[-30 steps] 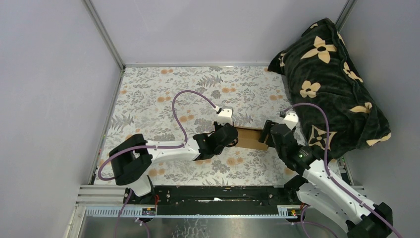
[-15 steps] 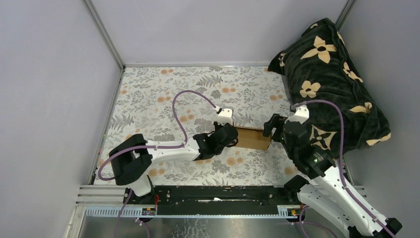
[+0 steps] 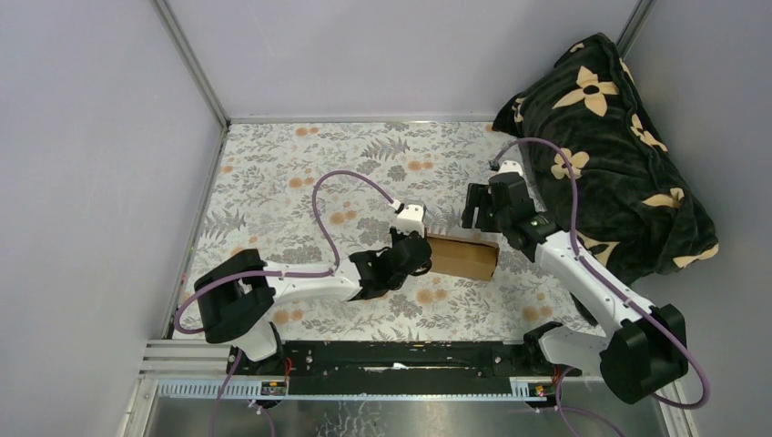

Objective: Fold the paper box
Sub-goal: Close the paper box at the center of the board.

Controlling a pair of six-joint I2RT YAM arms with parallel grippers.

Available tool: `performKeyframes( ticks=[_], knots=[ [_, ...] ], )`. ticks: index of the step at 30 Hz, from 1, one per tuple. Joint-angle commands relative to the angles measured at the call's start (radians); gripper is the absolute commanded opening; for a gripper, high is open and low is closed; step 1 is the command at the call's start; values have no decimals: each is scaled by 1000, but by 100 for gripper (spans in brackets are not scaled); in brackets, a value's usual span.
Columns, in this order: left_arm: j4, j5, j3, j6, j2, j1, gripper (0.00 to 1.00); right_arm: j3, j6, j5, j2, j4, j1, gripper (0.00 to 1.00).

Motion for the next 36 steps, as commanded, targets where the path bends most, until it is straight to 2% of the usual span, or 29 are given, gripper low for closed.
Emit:
performKeyframes(
  ticks=[1,13,17,25,36],
  knots=[
    [11,0,-41,33,-7,-16,4,40,-48,-132,21,47,-4,76],
    [5,-34,-9,53,30,-47,5,-106,-77,-311,-29,100,-4,67],
    [-7,-51,3,56,31,-48,11,-132,-69,-328,-40,114,-4,66],
    [-19,-72,17,60,20,-55,29,-137,-66,-334,-46,119,-4,66],
    [-37,-77,26,65,-2,-62,36,-144,-61,-341,-40,131,-4,66]
  ],
)
